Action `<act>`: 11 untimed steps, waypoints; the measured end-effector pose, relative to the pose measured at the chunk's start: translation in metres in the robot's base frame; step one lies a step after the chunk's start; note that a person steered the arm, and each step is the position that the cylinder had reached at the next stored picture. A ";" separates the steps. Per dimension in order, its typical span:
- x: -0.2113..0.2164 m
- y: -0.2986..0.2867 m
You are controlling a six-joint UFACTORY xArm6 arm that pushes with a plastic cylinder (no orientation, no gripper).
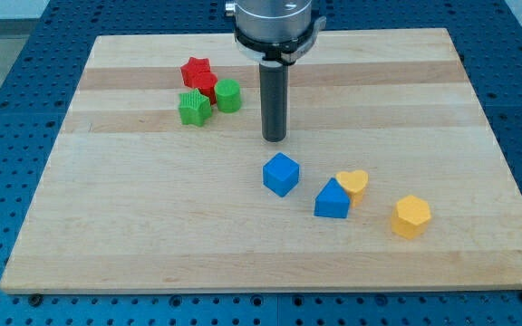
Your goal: Push the blue cube close to the blue triangle
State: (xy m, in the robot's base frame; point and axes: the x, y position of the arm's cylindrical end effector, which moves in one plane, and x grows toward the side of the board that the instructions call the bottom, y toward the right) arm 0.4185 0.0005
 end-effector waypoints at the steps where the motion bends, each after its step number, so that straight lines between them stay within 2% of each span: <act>1: 0.018 0.000; 2: 0.048 0.000; 3: 0.059 -0.005; 5: 0.059 -0.042; 7: 0.072 -0.046; 11: 0.078 0.056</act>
